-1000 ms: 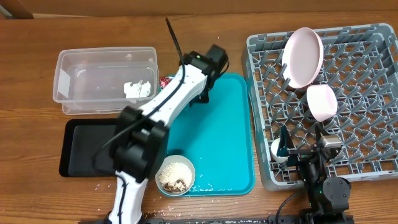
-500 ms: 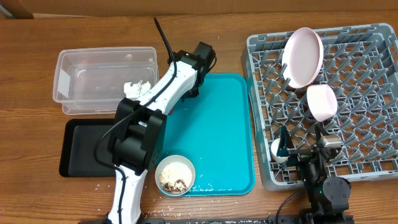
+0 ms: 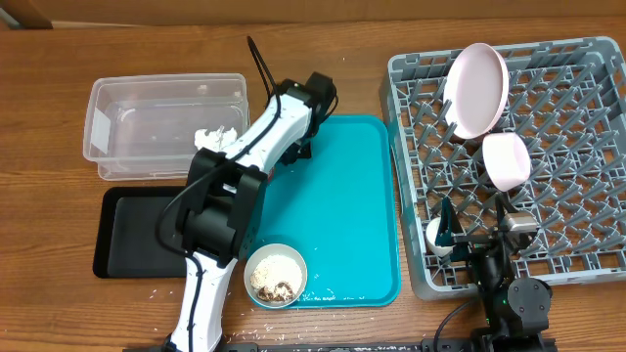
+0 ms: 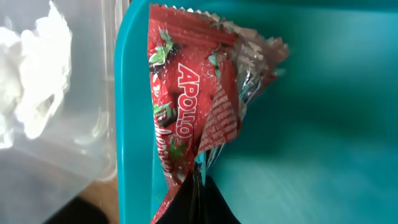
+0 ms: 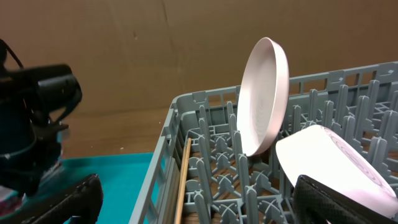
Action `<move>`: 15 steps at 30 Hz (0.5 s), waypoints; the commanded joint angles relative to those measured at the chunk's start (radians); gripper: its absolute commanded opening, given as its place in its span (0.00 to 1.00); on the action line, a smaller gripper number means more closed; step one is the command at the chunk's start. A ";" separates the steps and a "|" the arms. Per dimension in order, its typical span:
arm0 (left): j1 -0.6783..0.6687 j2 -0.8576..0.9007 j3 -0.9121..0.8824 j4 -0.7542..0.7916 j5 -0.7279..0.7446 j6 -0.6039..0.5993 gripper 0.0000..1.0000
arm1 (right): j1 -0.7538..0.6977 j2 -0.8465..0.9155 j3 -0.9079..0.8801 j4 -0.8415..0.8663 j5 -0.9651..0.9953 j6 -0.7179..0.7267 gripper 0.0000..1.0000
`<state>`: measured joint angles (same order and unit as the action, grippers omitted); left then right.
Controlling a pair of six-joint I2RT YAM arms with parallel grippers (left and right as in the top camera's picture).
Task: Sort waste into correct bins and load items into the dishwasher
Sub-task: 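Drop the tissue into the clear plastic bin, reach toward red wrapper, then carry the red foil wrapper into the clear bin and release it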
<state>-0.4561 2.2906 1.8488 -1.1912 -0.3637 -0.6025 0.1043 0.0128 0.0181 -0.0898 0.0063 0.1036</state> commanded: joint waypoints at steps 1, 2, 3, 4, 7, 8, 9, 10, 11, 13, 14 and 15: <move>0.002 -0.119 0.099 -0.036 0.122 0.005 0.04 | -0.004 -0.010 -0.010 0.007 -0.001 -0.003 1.00; 0.002 -0.155 0.105 -0.036 0.137 0.005 0.04 | -0.004 -0.010 -0.010 0.007 -0.001 -0.003 1.00; 0.002 -0.196 0.106 -0.035 0.136 0.000 0.04 | -0.004 -0.010 -0.010 0.007 -0.001 -0.003 1.00; 0.005 -0.227 0.106 -0.038 0.123 -0.007 0.04 | -0.004 -0.010 -0.010 0.007 -0.001 -0.003 1.00; 0.035 -0.299 0.105 -0.069 0.036 -0.075 0.04 | -0.004 -0.010 -0.010 0.007 -0.001 -0.003 1.00; 0.056 -0.309 0.105 -0.090 -0.004 -0.127 0.04 | -0.004 -0.010 -0.010 0.007 -0.001 -0.003 1.00; 0.077 -0.310 0.104 -0.103 -0.020 -0.168 0.04 | -0.004 -0.010 -0.010 0.007 -0.001 -0.003 1.00; 0.100 -0.307 0.102 -0.105 -0.021 -0.192 0.04 | -0.004 -0.010 -0.010 0.007 0.000 -0.003 1.00; 0.129 -0.296 0.098 -0.094 -0.019 -0.200 0.04 | -0.004 -0.010 -0.010 0.007 -0.001 -0.003 1.00; 0.176 -0.265 0.090 -0.060 -0.014 -0.199 0.08 | -0.004 -0.010 -0.010 0.007 -0.001 -0.003 1.00; 0.210 -0.238 0.090 -0.033 0.010 -0.190 0.47 | -0.004 -0.010 -0.010 0.007 -0.001 -0.003 1.00; 0.223 -0.230 0.090 -0.025 0.028 -0.180 0.70 | -0.004 -0.010 -0.010 0.007 -0.001 -0.003 1.00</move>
<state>-0.2996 1.9766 1.9541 -1.2407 -0.3405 -0.7429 0.1047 0.0128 0.0181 -0.0891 0.0067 0.1036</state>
